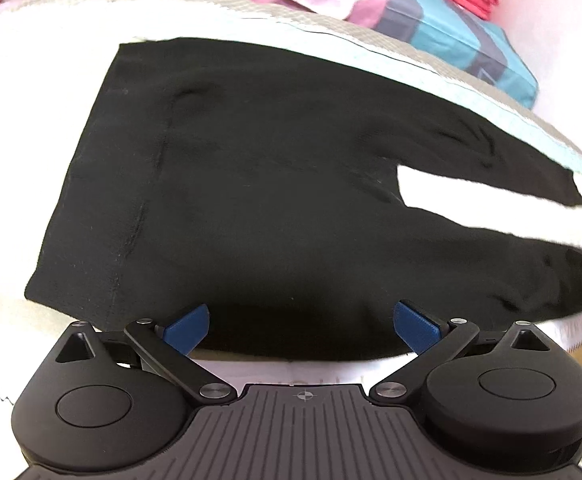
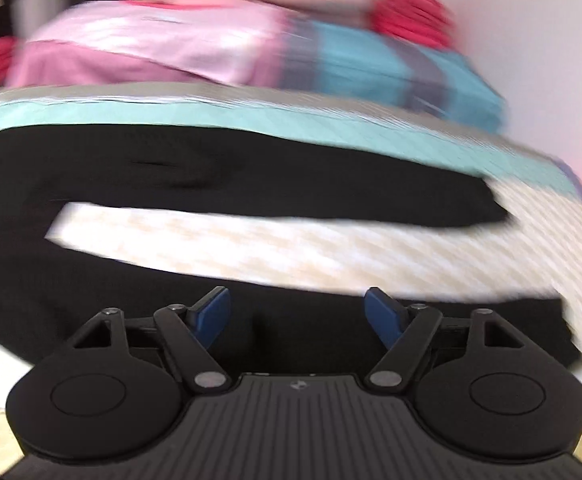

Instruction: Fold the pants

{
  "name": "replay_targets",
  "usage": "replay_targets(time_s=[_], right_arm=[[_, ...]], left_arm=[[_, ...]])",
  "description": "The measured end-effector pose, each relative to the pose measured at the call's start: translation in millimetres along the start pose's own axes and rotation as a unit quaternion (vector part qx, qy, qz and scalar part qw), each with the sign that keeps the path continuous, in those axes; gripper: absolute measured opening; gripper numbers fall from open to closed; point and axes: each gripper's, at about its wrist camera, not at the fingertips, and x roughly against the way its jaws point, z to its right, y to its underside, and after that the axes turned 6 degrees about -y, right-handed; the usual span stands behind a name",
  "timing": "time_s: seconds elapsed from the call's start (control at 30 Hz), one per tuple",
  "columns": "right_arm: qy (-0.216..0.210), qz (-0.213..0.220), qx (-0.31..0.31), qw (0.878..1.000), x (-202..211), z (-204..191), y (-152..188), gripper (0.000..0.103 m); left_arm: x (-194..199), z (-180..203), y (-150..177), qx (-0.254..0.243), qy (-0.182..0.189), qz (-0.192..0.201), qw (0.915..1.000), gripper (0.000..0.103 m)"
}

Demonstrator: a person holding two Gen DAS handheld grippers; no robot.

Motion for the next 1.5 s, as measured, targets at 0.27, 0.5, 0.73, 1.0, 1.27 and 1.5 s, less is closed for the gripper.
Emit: replay_targets(time_s=[0.27, 0.5, 0.73, 1.0, 1.27, 1.5], right_arm=[[-0.190, -0.061, 0.116, 0.973, -39.4, -119.3, -1.9, 0.059], [-0.224, -0.129, 0.201, 0.945, -32.2, -133.5, -2.2, 0.054], [-0.268, -0.045, 0.196, 0.942, -54.0, -183.7, -39.2, 0.052], [-0.328, -0.078, 0.295, 0.894, -69.5, -233.6, -27.2, 0.031], [-0.326, -0.001, 0.246, 0.913, -104.9, -258.7, -111.5, 0.036], [-0.382, -0.024, 0.280, 0.880, -164.2, -345.1, -100.5, 0.046]], left_arm=[[-30.0, -10.9, -7.2, 0.048, -0.060, -0.010, 0.9970, 0.103], [1.6, -19.8, 0.1, 0.033, -0.051, 0.001, 0.9981, 0.103], [25.3, -42.7, 2.7, 0.068, -0.098, 0.030, 0.9924, 0.103], [8.9, -68.5, 4.8, 0.100, -0.154, -0.003, 0.9829, 0.103], [-4.8, -62.9, 10.7, 0.073, -0.187, 0.008, 0.9796, 0.103], [-3.6, -65.7, 19.5, 0.064, -0.185, 0.028, 0.9803, 0.103]])
